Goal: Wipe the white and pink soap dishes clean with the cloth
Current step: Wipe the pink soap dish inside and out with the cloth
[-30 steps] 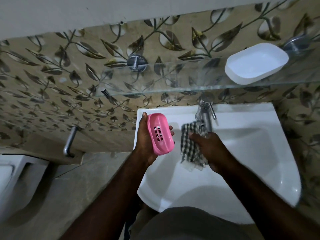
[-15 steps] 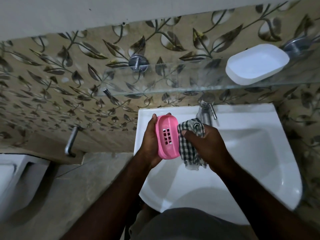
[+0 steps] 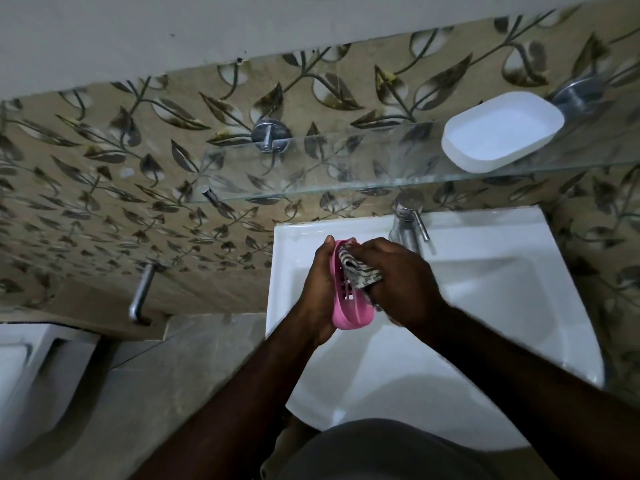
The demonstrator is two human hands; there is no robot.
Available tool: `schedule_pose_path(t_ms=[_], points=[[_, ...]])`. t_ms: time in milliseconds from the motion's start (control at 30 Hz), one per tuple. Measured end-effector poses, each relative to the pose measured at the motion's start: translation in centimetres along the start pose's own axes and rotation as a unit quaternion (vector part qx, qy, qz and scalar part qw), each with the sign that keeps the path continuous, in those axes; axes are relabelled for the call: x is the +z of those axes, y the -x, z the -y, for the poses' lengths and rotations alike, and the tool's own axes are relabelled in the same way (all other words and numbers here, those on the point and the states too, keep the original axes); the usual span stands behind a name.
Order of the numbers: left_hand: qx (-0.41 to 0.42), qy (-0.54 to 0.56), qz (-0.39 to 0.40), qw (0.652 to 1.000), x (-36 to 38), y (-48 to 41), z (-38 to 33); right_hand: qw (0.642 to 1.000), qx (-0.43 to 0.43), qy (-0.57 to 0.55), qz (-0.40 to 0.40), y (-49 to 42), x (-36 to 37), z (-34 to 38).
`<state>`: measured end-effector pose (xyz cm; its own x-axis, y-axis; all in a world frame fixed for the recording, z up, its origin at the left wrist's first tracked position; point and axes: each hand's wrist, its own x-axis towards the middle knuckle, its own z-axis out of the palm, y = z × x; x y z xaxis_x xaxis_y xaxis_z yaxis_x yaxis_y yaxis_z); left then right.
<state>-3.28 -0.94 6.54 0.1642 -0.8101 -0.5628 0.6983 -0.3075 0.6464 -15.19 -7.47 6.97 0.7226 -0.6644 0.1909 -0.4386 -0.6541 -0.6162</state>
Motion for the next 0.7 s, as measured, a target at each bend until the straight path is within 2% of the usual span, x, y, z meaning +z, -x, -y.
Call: schedule_pose_path(t_ms=[100,167,233,267,333,400,433,533,633,700], points=[[0.004,-0.004,-0.009,1.0,0.4,-0.2,0.1,0.997,0.072,0.007,-0.036,-0.3,0.5,1.2],[0.007,-0.008,-0.013,1.0,0.6,-0.2,-0.3,0.989,0.108,-0.09,-0.036,-0.6,0.6,2.3],[0.018,-0.013,-0.01,1.0,0.5,-0.2,-1.0,0.978,0.071,-0.194,-0.031,-0.5,0.0,3.1],[0.021,-0.015,-0.006,1.0,0.5,-0.3,-1.4,0.977,0.041,-0.208,-0.017,-0.4,-0.5,3.1],[0.02,-0.022,-0.014,0.999,0.8,-0.1,-2.0,0.991,0.011,-0.135,0.013,-0.6,-1.4,2.2],[0.018,-0.034,-0.022,0.999,0.7,-0.3,-1.8,0.999,0.037,0.0,0.029,-1.1,-2.0,1.0],[0.017,-0.032,-0.017,0.999,0.7,-0.3,-1.5,0.997,0.057,0.032,0.03,-1.4,-2.0,0.8],[0.02,-0.016,-0.005,1.0,0.5,-0.6,-1.1,0.997,0.066,-0.02,0.036,-1.7,-1.4,1.8],[0.008,0.003,0.002,1.0,0.0,-0.4,-1.5,0.993,-0.001,-0.094,0.074,-0.6,-1.0,2.7],[-0.004,0.011,-0.009,1.0,-0.2,-0.2,-1.7,0.993,-0.012,-0.07,0.093,-0.3,-1.2,2.1]])
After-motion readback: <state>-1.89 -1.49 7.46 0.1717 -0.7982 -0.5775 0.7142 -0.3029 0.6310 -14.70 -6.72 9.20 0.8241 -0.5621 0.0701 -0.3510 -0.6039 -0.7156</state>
